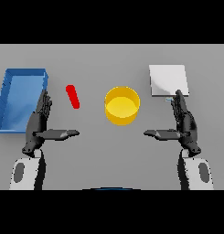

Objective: Pick up the red beaker and tilt it to pour out 1 green nut into yellow bowl. Pick up the yellow bowl and place it on the metallic measuring scale.

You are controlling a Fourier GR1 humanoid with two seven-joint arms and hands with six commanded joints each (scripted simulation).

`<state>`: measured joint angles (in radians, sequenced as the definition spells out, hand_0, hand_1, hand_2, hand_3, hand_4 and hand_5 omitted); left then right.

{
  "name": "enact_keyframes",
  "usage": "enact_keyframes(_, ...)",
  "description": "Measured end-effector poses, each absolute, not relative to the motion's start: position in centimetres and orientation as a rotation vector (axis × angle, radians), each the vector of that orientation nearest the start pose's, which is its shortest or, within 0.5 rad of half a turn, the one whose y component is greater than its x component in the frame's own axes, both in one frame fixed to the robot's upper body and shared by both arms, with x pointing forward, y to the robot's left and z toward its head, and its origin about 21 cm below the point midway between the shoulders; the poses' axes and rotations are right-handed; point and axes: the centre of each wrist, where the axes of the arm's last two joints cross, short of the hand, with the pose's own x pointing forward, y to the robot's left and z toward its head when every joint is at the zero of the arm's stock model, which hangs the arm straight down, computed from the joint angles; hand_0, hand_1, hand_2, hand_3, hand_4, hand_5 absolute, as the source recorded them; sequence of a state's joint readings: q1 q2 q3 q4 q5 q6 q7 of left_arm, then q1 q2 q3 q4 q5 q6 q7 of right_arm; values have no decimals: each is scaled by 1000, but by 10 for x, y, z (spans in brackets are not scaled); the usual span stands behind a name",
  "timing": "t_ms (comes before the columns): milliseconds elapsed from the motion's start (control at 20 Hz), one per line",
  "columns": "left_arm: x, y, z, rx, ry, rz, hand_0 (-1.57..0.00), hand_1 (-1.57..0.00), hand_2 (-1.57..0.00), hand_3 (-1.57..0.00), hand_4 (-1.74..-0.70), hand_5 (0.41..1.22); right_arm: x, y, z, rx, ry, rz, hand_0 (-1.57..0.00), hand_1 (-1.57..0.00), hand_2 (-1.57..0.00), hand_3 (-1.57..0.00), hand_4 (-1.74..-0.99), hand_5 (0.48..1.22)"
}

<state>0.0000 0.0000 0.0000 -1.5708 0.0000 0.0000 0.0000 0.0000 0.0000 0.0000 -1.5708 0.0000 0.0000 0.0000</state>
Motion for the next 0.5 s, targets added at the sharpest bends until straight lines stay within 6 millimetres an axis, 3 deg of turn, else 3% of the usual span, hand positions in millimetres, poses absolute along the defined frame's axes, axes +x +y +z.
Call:
enact_keyframes(300, 242, 222, -7, -4, -1560, 0, 1, 1, 1, 1, -1141, 660, 253, -231, -3, 2, -1561, 2, 1, 1, 1, 1, -1071, 578)
enact_keyframes(400, 219, 223, 6, 42, -1655, -152, 1, 1, 1, 1, -1144, 660, 239, -233, 7, -173, -1708, 211, 1, 1, 1, 1, -1066, 576)
enact_keyframes(500, 210, 220, 14, 62, -1640, -209, 1, 1, 1, 1, -1138, 660, 234, -232, 9, -239, -1703, 281, 1, 1, 1, 1, -1071, 581)
